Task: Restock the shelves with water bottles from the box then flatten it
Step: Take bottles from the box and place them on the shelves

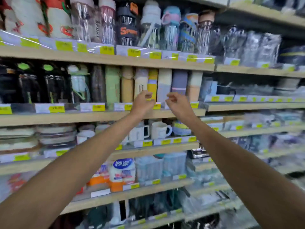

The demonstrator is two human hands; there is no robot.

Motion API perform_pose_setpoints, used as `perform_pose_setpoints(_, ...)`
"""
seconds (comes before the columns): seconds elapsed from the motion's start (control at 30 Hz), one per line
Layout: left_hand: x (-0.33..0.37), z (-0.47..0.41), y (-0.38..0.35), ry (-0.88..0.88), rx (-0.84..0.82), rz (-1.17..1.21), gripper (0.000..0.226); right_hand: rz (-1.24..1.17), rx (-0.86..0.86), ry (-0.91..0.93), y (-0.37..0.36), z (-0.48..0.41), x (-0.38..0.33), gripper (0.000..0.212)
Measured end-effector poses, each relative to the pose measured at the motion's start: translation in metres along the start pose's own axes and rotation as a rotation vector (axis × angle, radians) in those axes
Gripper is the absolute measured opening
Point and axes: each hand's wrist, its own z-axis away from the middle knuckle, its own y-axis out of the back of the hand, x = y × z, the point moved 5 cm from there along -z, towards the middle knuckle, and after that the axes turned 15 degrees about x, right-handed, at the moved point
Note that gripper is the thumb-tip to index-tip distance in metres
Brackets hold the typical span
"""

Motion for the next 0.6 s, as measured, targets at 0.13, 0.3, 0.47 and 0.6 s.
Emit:
perform_pose_setpoints(0.13,-0.003,0.063,-0.093,0.055,-0.137,0.022,0.033,0.068,-0.025,-0.173,0.069,0.028,0.091,0.022)
perform_pose_setpoints(0.3,-0.010,0.130,-0.208,0.094,-0.335,0.033,0.033,0.153,-0.034,-0.363,0.150,0.063,0.193,0.025)
perform_pose_setpoints(0.47,-0.016,0.198,-0.329,0.100,-0.612,0.012,0.034,0.298,-0.014,-0.498,0.227,0.093,0.294,0.021)
perform_pose_setpoints(0.6,-0.026,0.263,-0.439,0.099,-0.797,-0.002,0.029,0.369,0.020,-0.665,0.292,0.116,0.393,0.021)
